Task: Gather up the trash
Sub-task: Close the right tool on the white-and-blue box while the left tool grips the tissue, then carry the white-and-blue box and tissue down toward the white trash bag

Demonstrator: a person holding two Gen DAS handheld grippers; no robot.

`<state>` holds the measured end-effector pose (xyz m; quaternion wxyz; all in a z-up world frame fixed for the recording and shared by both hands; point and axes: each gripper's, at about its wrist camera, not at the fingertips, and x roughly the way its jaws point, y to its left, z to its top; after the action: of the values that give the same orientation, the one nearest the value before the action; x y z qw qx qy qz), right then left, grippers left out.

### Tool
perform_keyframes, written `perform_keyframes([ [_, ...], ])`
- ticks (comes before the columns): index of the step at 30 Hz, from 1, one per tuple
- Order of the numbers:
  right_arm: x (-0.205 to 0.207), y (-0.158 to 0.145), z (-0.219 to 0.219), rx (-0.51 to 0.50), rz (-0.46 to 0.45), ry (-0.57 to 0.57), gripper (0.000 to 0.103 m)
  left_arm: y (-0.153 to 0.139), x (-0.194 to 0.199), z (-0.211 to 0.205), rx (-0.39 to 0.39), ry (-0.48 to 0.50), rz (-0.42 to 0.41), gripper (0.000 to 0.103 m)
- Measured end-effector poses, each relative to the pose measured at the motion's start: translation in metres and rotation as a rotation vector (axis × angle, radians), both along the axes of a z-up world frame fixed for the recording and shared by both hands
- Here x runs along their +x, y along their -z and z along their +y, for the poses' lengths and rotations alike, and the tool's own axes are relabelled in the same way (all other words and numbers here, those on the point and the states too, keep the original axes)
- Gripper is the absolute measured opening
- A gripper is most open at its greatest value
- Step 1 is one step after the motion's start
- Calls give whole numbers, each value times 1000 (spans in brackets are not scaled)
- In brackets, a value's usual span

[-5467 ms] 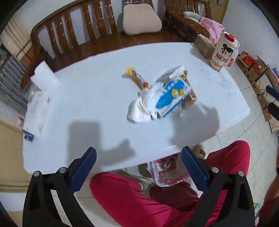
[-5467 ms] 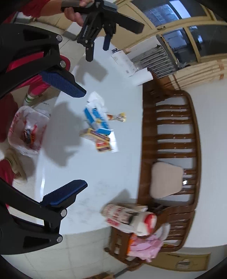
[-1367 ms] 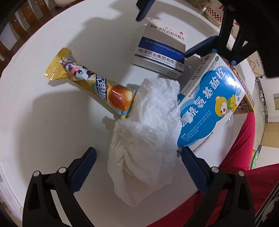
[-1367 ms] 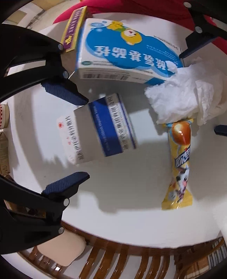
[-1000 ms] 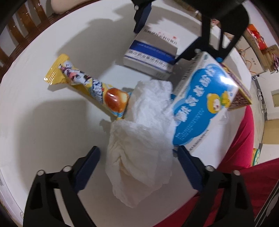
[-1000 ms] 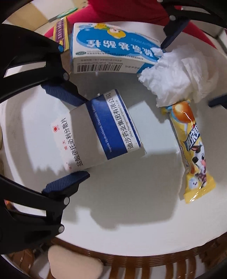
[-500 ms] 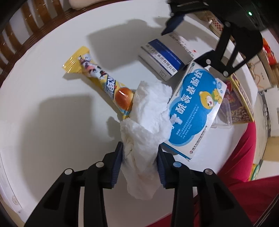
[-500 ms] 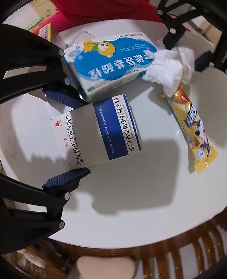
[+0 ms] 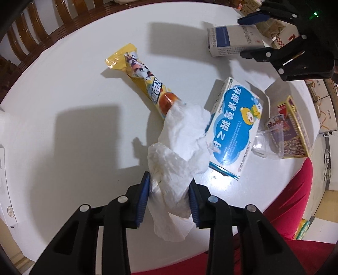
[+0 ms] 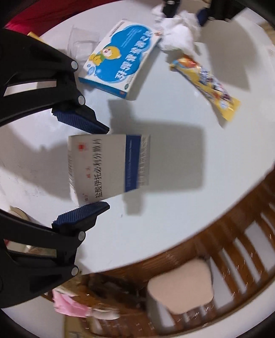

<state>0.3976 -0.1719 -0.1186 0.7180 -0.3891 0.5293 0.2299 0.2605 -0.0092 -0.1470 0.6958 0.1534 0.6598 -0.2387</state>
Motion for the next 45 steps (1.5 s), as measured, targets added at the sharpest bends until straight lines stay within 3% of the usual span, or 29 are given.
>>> perform_keyframes([
  [9,-30,-6,13,-16,-119,86,63,-19,-10,3,-5,-21,-14,32],
  [15,-68,-43,16,-15,-203,76,63,-40,2,5,-3,-28,-33,32],
  [26,-138,-131,23,29,-385,130,63,-81,-27,5,-14,-34,-103,32],
  [35,-211,-149,40,26,-408,107,63,-105,-76,1,-18,-5,-167,32],
  [45,-284,-147,56,39,-388,88,63,-104,-128,0,-25,36,-181,32],
])
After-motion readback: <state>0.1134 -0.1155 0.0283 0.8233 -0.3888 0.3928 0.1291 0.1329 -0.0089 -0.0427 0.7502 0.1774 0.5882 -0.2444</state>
